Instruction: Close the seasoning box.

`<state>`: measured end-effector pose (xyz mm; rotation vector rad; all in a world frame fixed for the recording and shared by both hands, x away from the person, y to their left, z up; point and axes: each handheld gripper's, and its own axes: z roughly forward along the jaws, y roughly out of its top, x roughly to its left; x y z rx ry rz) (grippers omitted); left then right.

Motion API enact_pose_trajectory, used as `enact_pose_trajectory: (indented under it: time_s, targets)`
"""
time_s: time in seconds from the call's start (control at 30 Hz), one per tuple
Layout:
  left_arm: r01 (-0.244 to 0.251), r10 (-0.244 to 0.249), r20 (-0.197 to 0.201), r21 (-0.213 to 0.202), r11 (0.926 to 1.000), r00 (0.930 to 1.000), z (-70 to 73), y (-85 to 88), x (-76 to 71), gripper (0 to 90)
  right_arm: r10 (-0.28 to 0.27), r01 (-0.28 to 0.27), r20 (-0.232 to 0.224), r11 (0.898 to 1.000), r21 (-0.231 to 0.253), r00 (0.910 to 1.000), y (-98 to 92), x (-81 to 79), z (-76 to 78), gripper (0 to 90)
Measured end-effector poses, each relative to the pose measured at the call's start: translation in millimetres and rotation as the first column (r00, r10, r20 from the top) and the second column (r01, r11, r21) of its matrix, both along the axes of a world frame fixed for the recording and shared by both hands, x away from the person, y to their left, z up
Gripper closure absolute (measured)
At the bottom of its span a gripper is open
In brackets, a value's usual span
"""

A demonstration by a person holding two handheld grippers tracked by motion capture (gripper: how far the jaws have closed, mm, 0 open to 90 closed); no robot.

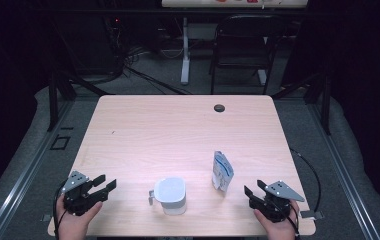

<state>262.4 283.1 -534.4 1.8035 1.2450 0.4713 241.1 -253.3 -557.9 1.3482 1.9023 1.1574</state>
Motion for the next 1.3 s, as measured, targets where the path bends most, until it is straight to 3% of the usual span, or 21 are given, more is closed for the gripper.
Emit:
enact_pose_trajectory:
  time_s: [0.1,0.4,0.97,1.3]
  targets:
    - [-0.005,0.005,-0.015,-0.005,1.0000,0.9999,-6.7,1.5,1.5,48.9,0.007,-0.007,-0.007,1.000,0.000,1.0000,1.1,0.9,-1.9,45.6]
    - [-0.016,0.016,-0.012,0.018,0.9997,0.9998,-16.3,0.2,1.8,47.4,0.033,-0.033,-0.019,0.999,-0.003,0.9993,7.4,1.0,-5.3,45.2]
    - [0.004,-0.003,-0.027,0.012,0.9999,0.9996,-20.4,-5.1,3.7,48.1,0.040,-0.039,-0.033,0.999,0.018,0.9987,8.6,2.5,-6.3,43.7]
    - [-0.027,0.027,-0.022,0.001,0.9996,0.9994,-17.4,-3.0,4.1,43.9,0.040,-0.039,-0.028,0.999,0.020,0.9988,9.3,3.9,-6.6,43.0]
